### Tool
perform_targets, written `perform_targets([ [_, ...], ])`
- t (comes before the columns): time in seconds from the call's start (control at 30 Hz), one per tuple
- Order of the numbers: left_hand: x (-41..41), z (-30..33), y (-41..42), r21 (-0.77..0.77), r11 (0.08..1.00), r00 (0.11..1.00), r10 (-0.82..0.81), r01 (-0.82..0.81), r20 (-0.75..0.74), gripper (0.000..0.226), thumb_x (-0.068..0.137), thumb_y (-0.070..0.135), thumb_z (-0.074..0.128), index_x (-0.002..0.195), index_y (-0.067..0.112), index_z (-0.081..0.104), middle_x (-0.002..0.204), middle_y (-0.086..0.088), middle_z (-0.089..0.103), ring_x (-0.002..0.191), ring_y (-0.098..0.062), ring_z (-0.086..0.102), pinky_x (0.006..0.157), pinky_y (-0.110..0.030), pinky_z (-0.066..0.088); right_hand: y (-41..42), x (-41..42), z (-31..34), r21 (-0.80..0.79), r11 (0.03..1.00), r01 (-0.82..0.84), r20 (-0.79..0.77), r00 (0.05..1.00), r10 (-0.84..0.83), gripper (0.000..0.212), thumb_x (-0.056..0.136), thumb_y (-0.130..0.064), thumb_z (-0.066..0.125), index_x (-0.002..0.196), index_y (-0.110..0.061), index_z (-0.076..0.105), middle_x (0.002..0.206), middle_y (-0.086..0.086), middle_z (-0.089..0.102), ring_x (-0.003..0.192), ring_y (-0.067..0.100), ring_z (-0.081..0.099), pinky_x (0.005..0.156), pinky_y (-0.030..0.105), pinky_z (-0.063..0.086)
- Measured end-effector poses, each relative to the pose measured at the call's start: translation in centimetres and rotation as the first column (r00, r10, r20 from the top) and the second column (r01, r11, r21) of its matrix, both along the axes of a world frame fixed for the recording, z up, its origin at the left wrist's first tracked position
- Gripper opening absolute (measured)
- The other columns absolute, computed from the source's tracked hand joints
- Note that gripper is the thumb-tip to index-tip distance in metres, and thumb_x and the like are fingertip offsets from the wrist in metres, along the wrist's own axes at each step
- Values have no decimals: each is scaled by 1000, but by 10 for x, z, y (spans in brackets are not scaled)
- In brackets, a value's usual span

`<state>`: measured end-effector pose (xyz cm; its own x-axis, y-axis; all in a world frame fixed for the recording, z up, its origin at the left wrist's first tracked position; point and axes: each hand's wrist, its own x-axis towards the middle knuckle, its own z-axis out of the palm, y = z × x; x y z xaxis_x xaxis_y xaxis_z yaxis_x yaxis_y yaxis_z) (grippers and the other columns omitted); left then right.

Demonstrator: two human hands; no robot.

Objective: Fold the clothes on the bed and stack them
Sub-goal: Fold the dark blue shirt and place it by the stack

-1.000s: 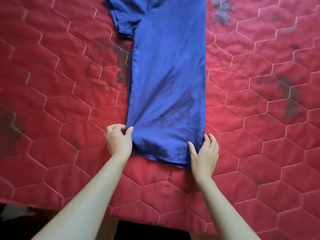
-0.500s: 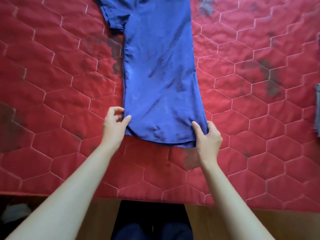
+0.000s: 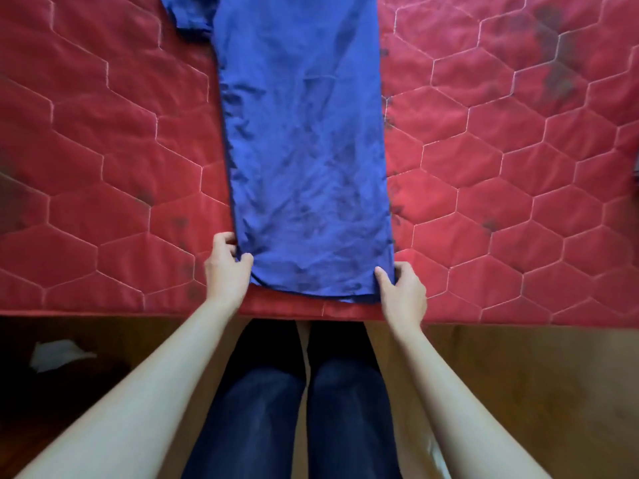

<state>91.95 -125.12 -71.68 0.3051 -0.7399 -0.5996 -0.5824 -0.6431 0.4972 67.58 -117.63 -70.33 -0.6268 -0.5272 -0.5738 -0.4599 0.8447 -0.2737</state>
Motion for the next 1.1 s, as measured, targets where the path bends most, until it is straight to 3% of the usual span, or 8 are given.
perform_targets([
  [0.1,-9,8,-3,-147,957,924,-189,249,331,53,79,7,62,130,3,47,129,-17,52,118,-37,47,101,-44,36,-6,8,-2,-139,979,-149,-193,974,121,43,92,-26,60,129,-7,51,129,11,53,119,30,49,94,41,40],
  [0.2,-26,6,-19,-273,761,774,-435,589,460,56,84,5,58,138,0,45,147,-18,41,140,-37,33,114,-49,25,-37,24,-10,-260,881,-395,-330,894,303,50,91,-18,62,136,-1,48,144,20,44,134,35,41,107,46,39],
  [0.33,-59,-17,-55,-220,468,502,-648,856,573,54,92,13,50,144,4,40,154,-14,32,144,-32,28,115,-53,25,-97,61,-38,-305,662,-685,-415,721,555,50,92,-17,52,140,-6,47,149,20,37,140,34,35,111,52,33],
  [0.4,-64,-35,-67,-138,403,400,-694,905,598,54,96,19,40,147,3,33,156,-14,29,144,-30,27,116,-53,24,-118,72,-54,-296,592,-750,-436,657,615,50,94,-19,45,143,-12,45,151,17,36,142,30,33,112,53,31],
  [0.5,-42,-60,-71,-105,450,428,-715,887,553,57,98,32,33,151,11,29,158,-12,23,146,-31,21,116,-54,16,-114,58,-76,-192,579,-793,-458,594,661,49,99,-30,40,146,-19,41,154,13,32,144,27,29,115,53,25],
  [0.77,-7,-44,-10,-64,568,505,-668,820,546,57,96,31,31,148,6,35,158,-17,23,145,-34,22,115,-55,20,-28,13,-60,-82,736,-672,-445,685,576,52,99,-31,37,146,-10,39,154,19,29,143,33,28,111,57,30],
  [0.97,-78,-42,-140,-234,550,568,-581,802,582,54,97,21,34,149,9,32,158,-13,25,146,-33,21,117,-52,14,-189,50,-57,-343,600,-723,-500,681,534,50,93,-14,44,143,-12,46,151,20,34,142,33,31,115,54,26],
  [1.1,-82,-62,-225,-194,545,552,-633,816,544,54,101,25,28,153,11,21,161,-12,16,149,-30,12,118,-49,8,-282,45,-73,-267,572,-775,-481,622,618,52,97,-23,32,149,-19,34,157,12,26,147,26,22,118,51,16],
])
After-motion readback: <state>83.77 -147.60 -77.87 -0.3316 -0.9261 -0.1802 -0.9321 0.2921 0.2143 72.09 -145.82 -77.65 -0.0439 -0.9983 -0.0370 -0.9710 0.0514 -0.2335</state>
